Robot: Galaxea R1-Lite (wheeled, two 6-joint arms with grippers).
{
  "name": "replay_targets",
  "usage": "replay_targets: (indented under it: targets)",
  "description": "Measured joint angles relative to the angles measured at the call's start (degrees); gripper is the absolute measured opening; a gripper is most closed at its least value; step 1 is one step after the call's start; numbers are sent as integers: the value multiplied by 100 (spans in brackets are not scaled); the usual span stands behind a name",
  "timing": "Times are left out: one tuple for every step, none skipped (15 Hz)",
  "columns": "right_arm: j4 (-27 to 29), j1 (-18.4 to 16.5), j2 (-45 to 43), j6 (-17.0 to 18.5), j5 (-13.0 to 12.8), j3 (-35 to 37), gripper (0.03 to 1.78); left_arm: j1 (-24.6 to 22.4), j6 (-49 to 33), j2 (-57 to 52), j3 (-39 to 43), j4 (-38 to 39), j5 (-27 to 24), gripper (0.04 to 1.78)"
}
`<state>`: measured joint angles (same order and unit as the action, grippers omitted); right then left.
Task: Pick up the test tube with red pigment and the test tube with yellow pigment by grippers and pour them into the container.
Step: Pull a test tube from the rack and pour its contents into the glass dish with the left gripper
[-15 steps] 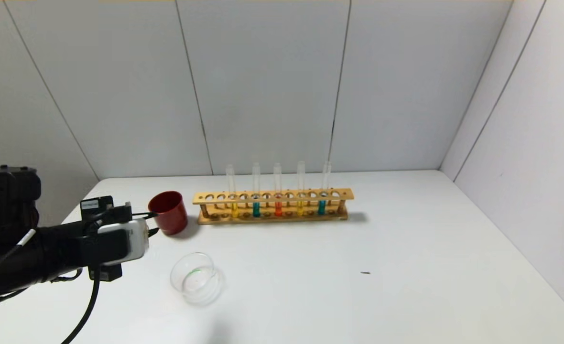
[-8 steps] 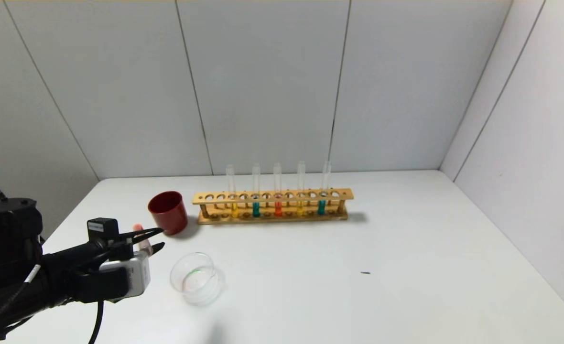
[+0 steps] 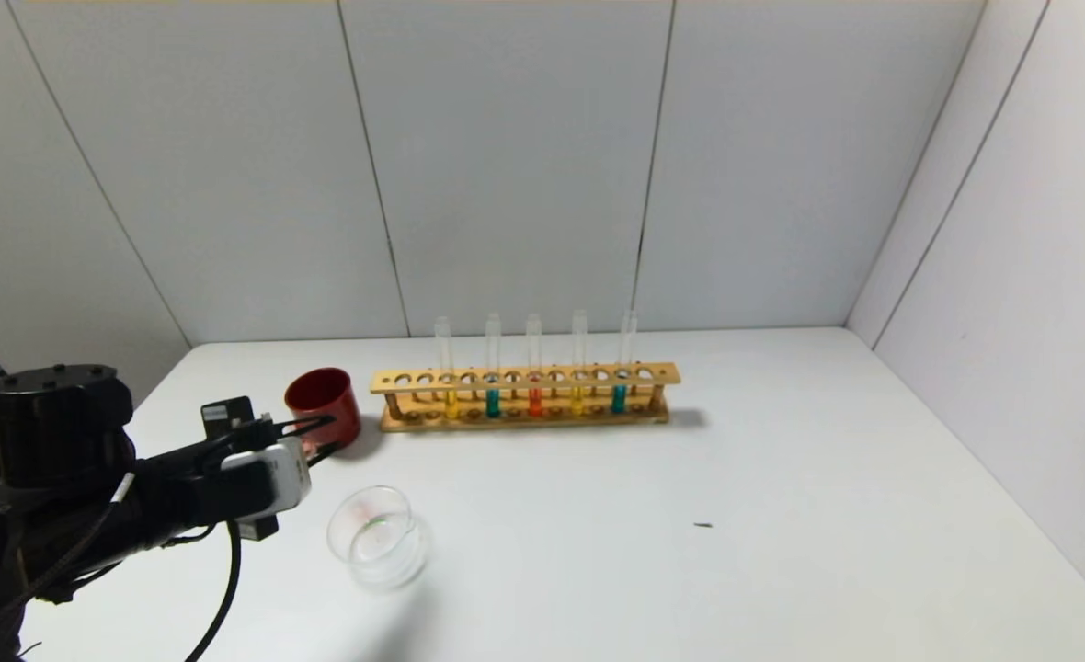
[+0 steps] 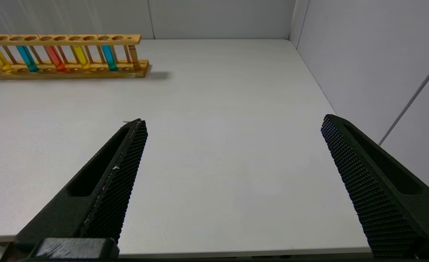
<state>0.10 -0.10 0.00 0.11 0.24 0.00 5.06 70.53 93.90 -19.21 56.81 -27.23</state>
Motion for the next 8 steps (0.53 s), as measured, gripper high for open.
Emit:
replay_targets:
  targets:
    - [0, 0, 0, 0, 0, 0, 175, -79, -11, 227, 11, 372, -27, 34]
    - [0, 0, 0, 0, 0, 0, 175, -129, -9, 458, 20, 761, -52, 34]
    - [1, 0, 0, 0, -2, 0, 175, -140, -15, 627, 23, 1104, -74, 34]
    - [0, -1, 0, 2, 0, 0, 175, -116, -44, 775, 28, 1323, -88, 34]
    - [1, -1, 0, 2, -2, 0, 175, -96, -48, 858, 30, 1369, -138, 34]
    - [1, 0, 0, 0, -2, 0, 175, -79, -39, 907, 33, 1375, -236, 34]
    - [0, 0, 0, 0, -2, 0, 175, -68, 7, 944, 34, 1386, -341, 34]
    - [0, 0, 0, -1, 0, 0, 175, -63, 77, 957, 39, 1403, -377, 34]
